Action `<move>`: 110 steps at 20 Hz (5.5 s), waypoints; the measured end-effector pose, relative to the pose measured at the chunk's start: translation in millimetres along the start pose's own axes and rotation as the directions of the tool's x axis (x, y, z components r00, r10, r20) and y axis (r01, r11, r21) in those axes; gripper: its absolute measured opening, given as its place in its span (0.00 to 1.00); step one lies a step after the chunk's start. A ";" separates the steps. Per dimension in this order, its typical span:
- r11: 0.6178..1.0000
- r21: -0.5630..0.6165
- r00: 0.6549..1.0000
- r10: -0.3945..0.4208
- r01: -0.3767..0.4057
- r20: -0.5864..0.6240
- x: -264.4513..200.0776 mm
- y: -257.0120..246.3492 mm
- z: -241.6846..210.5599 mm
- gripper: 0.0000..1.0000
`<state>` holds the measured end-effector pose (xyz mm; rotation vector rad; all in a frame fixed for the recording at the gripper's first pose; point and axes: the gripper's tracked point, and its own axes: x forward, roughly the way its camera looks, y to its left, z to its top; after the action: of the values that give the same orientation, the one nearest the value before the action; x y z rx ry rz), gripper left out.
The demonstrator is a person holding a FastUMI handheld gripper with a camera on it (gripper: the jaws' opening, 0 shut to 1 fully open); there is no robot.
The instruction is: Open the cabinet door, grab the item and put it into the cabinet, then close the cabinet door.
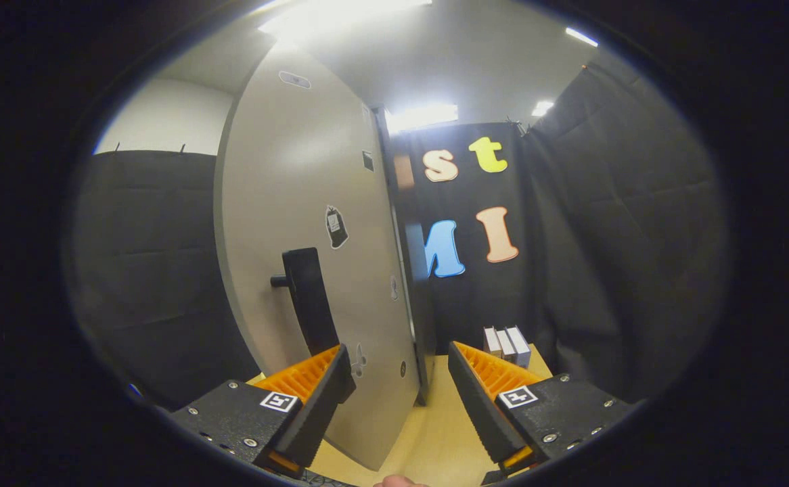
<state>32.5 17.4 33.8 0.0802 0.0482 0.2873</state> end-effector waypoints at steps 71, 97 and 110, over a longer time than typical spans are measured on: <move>0.998 -0.037 0.999 0.040 -0.040 0.006 220.0 222.8 -33.7 0.92; 0.981 -0.035 0.982 -0.188 0.189 0.024 131.2 180.5 -45.8 0.92; 0.985 -0.029 0.985 -0.170 0.171 0.030 114.8 181.9 -43.1 0.92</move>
<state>88.8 227.1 2.3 0.0483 0.0227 0.1158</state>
